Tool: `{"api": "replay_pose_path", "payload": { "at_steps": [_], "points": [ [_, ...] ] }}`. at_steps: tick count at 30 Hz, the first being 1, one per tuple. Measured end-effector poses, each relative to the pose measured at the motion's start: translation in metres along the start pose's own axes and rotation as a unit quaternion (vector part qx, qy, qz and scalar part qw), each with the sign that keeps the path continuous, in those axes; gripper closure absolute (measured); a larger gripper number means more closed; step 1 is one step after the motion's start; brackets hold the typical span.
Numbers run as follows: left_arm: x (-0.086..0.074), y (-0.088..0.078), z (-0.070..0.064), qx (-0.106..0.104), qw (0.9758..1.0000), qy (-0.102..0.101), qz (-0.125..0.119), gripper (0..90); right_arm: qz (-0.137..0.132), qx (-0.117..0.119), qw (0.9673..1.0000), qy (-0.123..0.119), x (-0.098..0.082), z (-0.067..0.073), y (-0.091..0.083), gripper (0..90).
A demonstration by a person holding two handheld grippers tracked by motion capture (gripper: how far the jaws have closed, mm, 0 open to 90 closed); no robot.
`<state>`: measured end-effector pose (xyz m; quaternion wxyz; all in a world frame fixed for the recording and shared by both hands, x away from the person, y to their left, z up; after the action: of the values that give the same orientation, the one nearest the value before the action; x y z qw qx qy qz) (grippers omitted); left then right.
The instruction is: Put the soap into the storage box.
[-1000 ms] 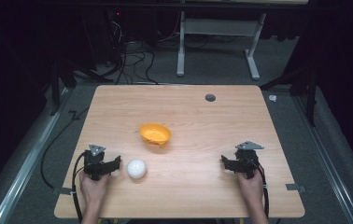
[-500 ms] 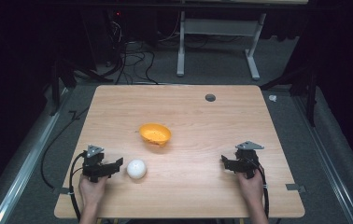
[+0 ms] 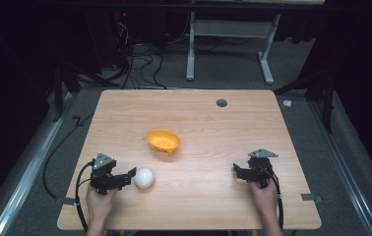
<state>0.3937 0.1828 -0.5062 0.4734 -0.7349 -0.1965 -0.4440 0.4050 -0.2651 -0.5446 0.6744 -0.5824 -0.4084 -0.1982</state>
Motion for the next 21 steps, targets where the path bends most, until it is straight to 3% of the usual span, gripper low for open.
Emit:
{"api": "replay_pose_path", "payload": {
  "at_steps": [9,21],
  "points": [
    [0.0,0.005,-0.019,-0.017,0.9997,0.015,0.003,11.7,0.0,0.0,1.0,0.0,0.0,0.0,0.0,21.4],
    [-0.003,0.012,-0.037,-0.017,0.9991,0.035,0.015,7.7,0.001,0.0,1.0,0.001,0.0,0.0,0.0,21.4]
  ]
}}
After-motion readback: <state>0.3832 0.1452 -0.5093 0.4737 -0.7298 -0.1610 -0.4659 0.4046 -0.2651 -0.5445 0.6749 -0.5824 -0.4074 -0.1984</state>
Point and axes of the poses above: each handheld gripper's, and its own axes: y roughly forward along the jaws, x roughly out of its top, z roughly to its left, the point moved 6 cm from there along y, roughly forward along the jaws, and after that the axes turned 6 degrees about -z, right-handed, at the moved point
